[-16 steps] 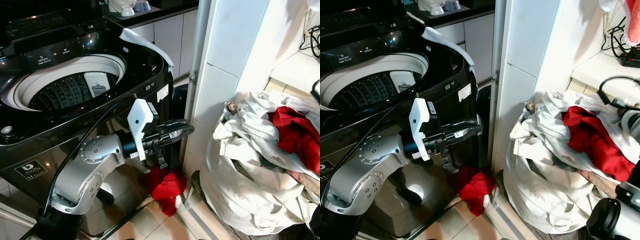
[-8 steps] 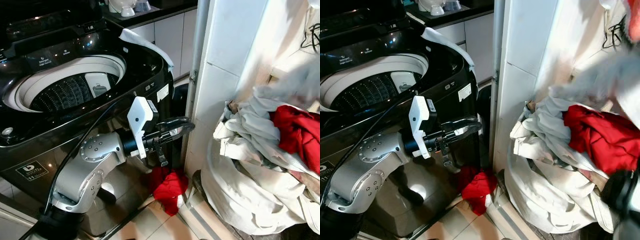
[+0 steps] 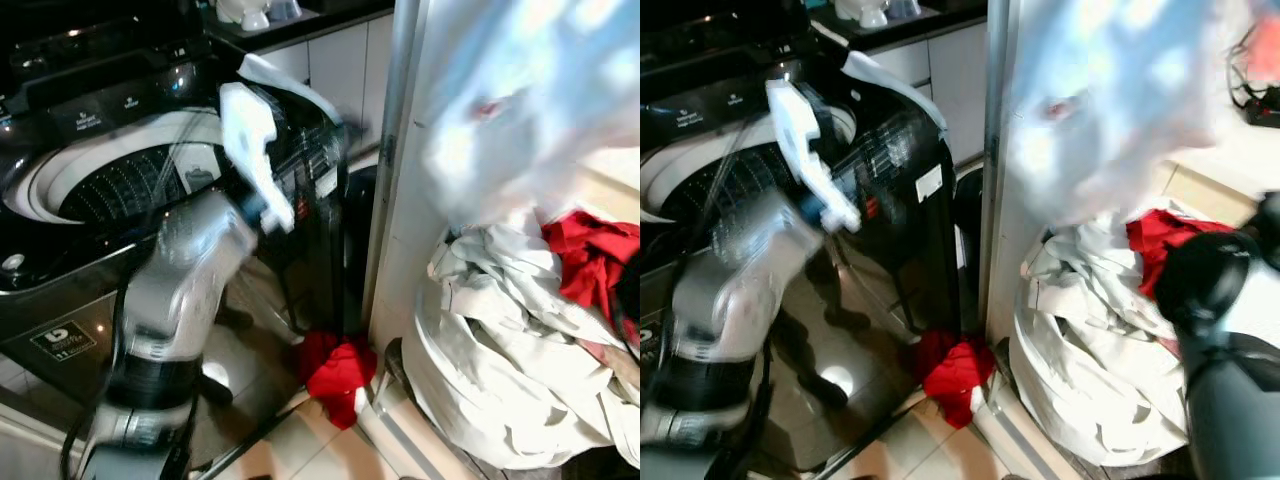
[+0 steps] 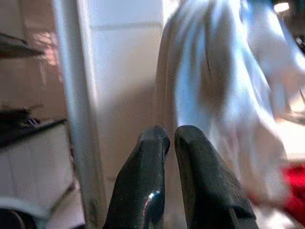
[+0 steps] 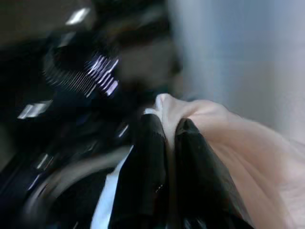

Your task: Clothes washing

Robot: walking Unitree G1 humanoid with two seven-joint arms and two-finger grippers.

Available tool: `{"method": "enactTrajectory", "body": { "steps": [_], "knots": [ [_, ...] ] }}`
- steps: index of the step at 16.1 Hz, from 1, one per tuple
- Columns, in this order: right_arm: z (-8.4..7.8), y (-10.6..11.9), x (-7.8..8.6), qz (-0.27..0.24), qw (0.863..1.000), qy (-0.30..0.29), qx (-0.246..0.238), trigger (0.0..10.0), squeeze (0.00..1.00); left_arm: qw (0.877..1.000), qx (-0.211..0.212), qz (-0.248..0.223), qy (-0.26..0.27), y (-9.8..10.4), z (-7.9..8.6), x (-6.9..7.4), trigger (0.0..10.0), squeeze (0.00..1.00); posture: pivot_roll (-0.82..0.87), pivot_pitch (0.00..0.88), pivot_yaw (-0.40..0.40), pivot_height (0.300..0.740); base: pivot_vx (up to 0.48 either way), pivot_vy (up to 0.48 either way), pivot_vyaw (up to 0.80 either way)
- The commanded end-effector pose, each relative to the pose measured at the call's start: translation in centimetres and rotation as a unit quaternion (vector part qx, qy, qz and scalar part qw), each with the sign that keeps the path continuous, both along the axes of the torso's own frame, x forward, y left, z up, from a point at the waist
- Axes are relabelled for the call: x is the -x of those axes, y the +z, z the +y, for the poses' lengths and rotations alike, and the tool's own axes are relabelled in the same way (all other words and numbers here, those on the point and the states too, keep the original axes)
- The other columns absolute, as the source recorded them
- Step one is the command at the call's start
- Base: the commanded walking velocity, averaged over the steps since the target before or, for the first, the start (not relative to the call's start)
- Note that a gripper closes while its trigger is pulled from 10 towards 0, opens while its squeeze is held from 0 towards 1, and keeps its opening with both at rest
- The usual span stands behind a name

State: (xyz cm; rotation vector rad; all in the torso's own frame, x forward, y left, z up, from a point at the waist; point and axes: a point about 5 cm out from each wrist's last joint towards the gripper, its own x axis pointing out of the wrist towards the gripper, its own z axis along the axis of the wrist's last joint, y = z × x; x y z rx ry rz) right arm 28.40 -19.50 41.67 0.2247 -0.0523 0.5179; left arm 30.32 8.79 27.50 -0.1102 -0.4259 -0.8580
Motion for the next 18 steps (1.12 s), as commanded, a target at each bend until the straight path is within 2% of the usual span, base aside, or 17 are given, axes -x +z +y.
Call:
{"method": "enactTrajectory", "body": {
  "steps": [1, 3, 4, 5, 6, 9, 11, 14, 15, 16, 18],
  "knots": [
    [1.4, -0.8, 0.0, 0.014, 0.999, 0.044, 0.019, 0.0, 0.00, 1.000, 0.006, 0.003, 0.005, 0.4, 0.1, -0.3, 10.0, 1.00, -0.09, 0.000, 0.042, 0.740, 0.000, 0.000, 0.00],
    [3.2, -2.7, -0.6, 0.044, 0.994, 0.096, 0.013, 0.0, 0.00, 1.000, 0.010, 0.007, 0.009, 0.8, -0.5, -0.7, 10.0, 1.00, -0.08, 0.000, 0.032, 0.740, 0.000, 0.000, 0.00],
    [4.0, -3.7, -0.9, 0.060, 0.992, 0.113, 0.014, 0.0, 0.00, 0.999, 0.027, 0.012, 0.013, 0.9, -0.7, -0.9, 10.0, 1.00, -0.08, 0.000, 0.032, 0.740, 0.000, 0.000, 0.00],
    [4.3, -3.9, -0.9, 0.064, 0.990, 0.122, 0.011, 0.0, 0.00, 0.999, 0.036, 0.017, 0.011, 0.9, -0.7, -0.8, 10.0, 1.00, -0.07, 0.000, 0.027, 0.740, 0.000, 0.000, 0.00],
    [4.6, -4.2, -1.0, 0.070, 0.988, 0.136, 0.005, 0.0, 0.00, 0.998, 0.057, 0.031, -0.025, 0.8, -1.1, -0.3, 10.0, 1.00, -0.07, 0.000, 0.023, 0.740, 0.000, 0.000, 0.00],
    [5.4, -4.6, -1.1, 0.073, 0.985, 0.156, -0.009, 0.0, 0.00, 0.987, 0.081, 0.053, -0.127, 0.4, -2.2, 1.4, 10.0, 1.00, -0.07, 0.000, 0.024, 0.740, 0.000, 0.000, 0.00],
    [6.6, -4.7, -0.9, 0.066, 0.981, 0.183, -0.022, 0.0, 0.00, 0.991, 0.030, 0.060, -0.114, -0.9, -3.0, 1.2, 10.0, 1.00, -0.07, 0.000, 0.031, 0.740, 0.000, 0.000, 0.00],
    [7.1, -5.1, -0.7, 0.068, 0.980, 0.188, -0.022, 0.0, 0.00, 0.983, 0.071, 0.068, -0.152, -0.4, -3.3, 1.5, 10.0, 1.00, -0.08, 0.000, 0.037, 0.740, 0.000, 0.000, 0.00],
    [7.2, -5.1, -0.7, 0.067, 0.979, 0.189, -0.023, 0.0, 0.00, 0.985, 0.065, 0.069, -0.147, -0.5, -3.4, 1.4, 10.0, 1.00, -0.08, 0.000, 0.038, 0.740, 0.000, 0.000, 0.00],
    [7.3, -5.1, -0.6, 0.065, 0.979, 0.193, -0.025, 0.0, 0.00, 0.990, 0.028, 0.069, -0.118, -1.0, -3.5, 0.9, 10.0, 1.00, -0.08, 0.000, 0.038, 0.740, 0.000, 0.000, 0.00],
    [7.4, -5.0, -0.5, 0.061, 0.978, 0.198, -0.027, 0.0, 0.00, 0.997, -0.018, 0.063, -0.029, -1.7, -3.1, -0.7, 10.0, 1.00, -0.08, 0.000, 0.038, 0.740, 0.000, 0.000, 0.00]
  ]
}}
